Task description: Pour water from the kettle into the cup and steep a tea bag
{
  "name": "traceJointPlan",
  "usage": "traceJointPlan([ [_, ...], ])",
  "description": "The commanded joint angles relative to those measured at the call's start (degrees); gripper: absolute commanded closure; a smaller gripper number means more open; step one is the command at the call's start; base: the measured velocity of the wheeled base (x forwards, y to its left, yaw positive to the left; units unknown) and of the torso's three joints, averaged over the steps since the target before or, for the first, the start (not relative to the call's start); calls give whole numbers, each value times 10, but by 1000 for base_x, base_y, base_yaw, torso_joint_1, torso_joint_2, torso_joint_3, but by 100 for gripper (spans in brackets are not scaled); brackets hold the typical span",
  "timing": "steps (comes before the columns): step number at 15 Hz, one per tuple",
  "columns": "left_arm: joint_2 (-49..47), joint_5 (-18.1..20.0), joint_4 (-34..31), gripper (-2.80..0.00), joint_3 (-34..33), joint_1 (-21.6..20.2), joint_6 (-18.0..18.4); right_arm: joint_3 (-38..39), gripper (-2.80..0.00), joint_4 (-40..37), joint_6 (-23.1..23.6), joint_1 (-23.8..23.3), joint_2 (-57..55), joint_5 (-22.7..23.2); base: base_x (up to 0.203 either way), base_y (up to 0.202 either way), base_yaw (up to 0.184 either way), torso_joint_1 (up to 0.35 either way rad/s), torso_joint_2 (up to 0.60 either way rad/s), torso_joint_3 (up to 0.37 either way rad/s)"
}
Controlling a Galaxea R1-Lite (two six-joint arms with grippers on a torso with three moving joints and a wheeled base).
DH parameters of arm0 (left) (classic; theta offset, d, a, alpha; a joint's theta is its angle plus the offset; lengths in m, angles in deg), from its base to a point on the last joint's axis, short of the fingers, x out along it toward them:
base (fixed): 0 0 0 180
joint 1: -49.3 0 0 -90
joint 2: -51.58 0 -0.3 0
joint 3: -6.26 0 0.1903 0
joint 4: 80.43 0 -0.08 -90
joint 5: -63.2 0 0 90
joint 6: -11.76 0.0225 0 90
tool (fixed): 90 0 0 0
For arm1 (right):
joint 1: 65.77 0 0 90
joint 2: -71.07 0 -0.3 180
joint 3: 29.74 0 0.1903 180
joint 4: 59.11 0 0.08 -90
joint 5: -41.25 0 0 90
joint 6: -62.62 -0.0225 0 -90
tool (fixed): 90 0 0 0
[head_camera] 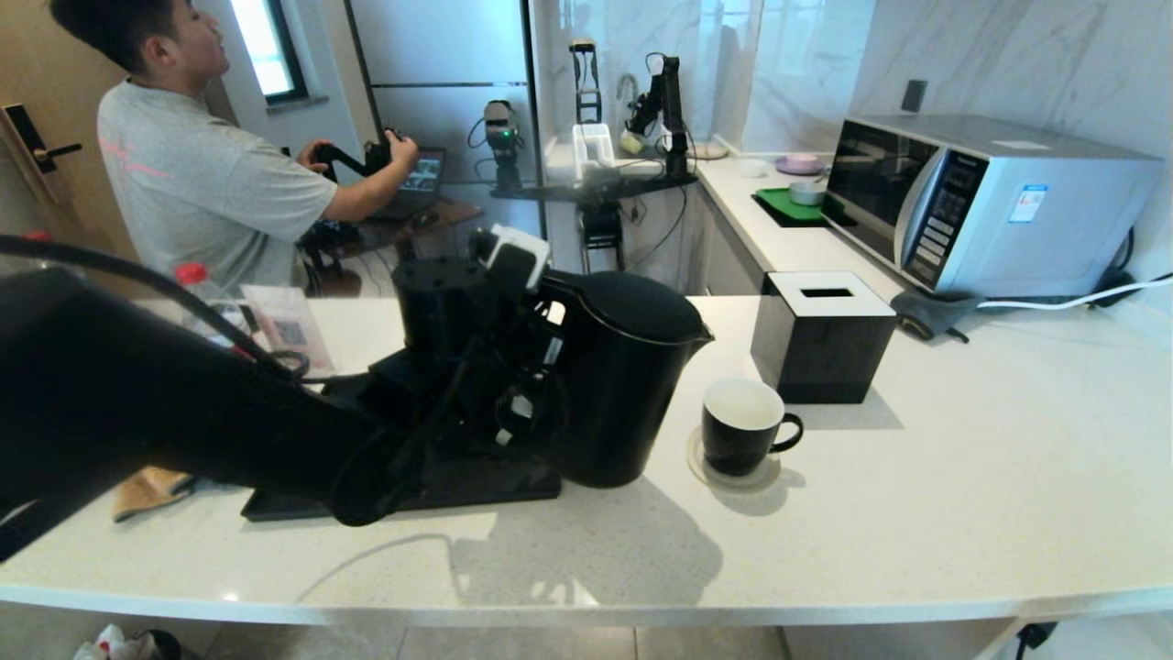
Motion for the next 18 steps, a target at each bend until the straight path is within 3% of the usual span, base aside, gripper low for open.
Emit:
traceJointPlan([
  [1,-14,-1,-6,0,13,2,1,0,0,0,0,0,-1,0,0,0,0,0,0,0],
  [12,-40,-2,-93,0,91,3,27,0,0,0,0,1,-1,0,0,0,0,0,0,0],
  [18,-46,-2,-97,0,111,0,62,0,0,0,0,1,-1,0,0,0,0,0,0,0],
])
